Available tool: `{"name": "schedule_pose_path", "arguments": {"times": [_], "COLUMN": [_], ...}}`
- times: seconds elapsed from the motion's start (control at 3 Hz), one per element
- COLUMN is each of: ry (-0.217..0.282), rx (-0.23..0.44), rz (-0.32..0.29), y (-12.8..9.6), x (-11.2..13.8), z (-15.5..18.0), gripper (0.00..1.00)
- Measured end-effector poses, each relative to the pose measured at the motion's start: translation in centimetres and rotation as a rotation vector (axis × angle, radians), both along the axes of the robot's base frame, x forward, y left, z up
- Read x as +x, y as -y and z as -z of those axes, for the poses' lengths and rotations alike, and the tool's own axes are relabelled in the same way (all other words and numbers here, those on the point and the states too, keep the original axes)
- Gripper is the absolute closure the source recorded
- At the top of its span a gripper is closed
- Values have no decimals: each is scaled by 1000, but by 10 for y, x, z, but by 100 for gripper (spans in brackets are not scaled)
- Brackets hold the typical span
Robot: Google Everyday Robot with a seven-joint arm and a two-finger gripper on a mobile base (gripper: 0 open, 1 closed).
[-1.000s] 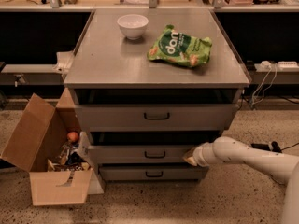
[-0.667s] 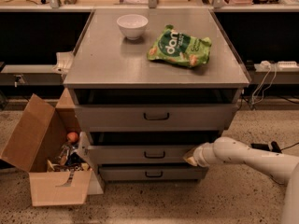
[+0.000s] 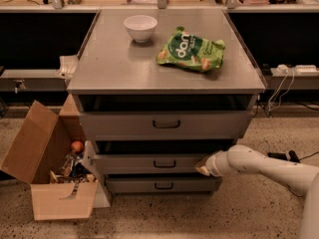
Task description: Close middle drawer
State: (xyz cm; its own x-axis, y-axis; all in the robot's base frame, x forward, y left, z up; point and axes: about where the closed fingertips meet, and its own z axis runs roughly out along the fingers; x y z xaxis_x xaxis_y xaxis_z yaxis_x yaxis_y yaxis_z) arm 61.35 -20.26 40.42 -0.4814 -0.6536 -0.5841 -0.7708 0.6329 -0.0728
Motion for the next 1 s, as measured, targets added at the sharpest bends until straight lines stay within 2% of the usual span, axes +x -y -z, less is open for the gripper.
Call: {"name": "schedule_pose_path", "arguments": {"times": [0.33, 0.67, 1.0], "ry": [4, 13, 52], "rx": [43, 103, 158], "rz": [-4, -24, -50], "y": [-5, -7, 0], "x": [4, -12, -30], "z": [-2, -8, -22], "gripper": [100, 100, 100]}}
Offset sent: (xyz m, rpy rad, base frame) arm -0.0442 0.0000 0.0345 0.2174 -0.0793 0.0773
